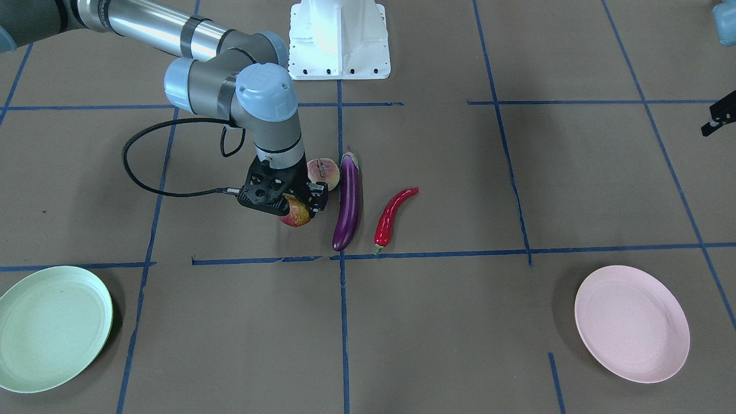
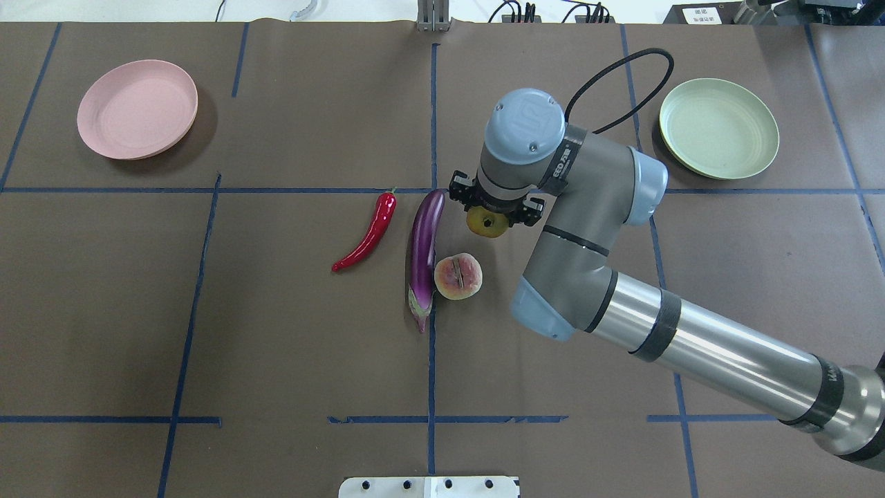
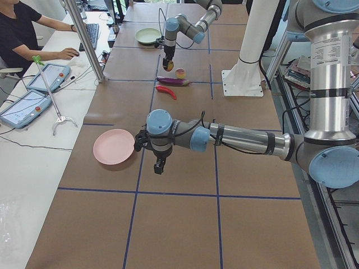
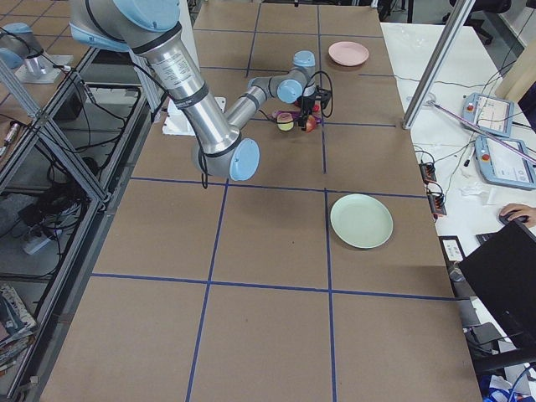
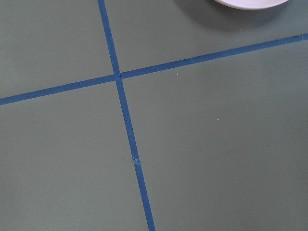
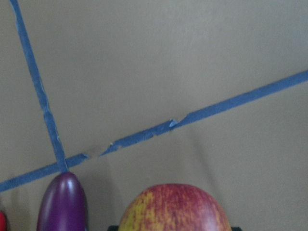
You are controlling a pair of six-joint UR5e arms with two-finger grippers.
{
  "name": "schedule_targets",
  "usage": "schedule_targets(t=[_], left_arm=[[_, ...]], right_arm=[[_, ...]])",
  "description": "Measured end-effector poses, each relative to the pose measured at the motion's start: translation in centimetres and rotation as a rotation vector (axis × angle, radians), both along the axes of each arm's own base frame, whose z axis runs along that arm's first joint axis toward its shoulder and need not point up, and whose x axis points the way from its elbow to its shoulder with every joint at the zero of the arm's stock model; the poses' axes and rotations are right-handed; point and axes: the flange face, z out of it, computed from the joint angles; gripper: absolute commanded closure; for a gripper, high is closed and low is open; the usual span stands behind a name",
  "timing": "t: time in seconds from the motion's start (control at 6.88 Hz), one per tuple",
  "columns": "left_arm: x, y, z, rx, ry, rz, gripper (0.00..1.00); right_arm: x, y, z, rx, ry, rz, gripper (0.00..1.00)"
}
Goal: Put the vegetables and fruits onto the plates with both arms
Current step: 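Close the right gripper on the pomegranate and lift it, then carry the pomegranate to the green plate while the left gripper reaches the eggplant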
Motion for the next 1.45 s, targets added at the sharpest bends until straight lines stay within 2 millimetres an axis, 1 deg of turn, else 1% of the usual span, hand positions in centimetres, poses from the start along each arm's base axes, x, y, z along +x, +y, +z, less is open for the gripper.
schedule_targets(t=[0.15, 0.29, 0.44, 0.58, 0.73, 0.87, 1.16, 1.31, 1.45], left_arm=[[2.9, -1.0, -2.9, -0.006, 0.015, 0.002, 0.00], [5.5, -1.9, -5.7, -0.008, 0.031, 0.003, 0.00], [8.3, -2.7, -8.6, 0.000, 0.048, 0.012, 0.00], [11.2, -3.4, -11.5, 0.002, 0.067, 0.019, 0.00], [14.4, -3.9, -14.5, -0.008, 0.088, 0.022, 0.00], [17.6, -4.1, -17.3, -0.022, 0.109, 0.031, 0.00], [23.9, -4.1, -23.2, -0.051, 0.136, 0.013, 0.00], [27.6, -4.0, -26.4, -0.057, 0.138, -0.004, 0.00], [31.5, -3.7, -29.4, -0.064, 0.145, -0.013, 0.00]], right_arm=[[3.1, -2.2, 0.2, 0.003, -0.014, 0.002, 0.97], [6.3, -4.5, 1.3, 0.032, -0.007, -0.015, 0.97], [10.0, -6.7, 3.4, 0.077, 0.015, -0.049, 0.97], [14.1, -8.8, 5.9, 0.118, 0.035, -0.095, 0.97], [18.0, -10.7, 8.5, 0.148, 0.051, -0.144, 0.97], [21.2, -12.7, 11.4, 0.169, 0.074, -0.192, 0.97], [25.4, -16.0, 17.4, 0.178, 0.126, -0.274, 0.96], [26.6, -17.2, 20.8, 0.175, 0.142, -0.290, 0.96], [27.2, -18.4, 24.8, 0.184, 0.146, -0.290, 0.95]])
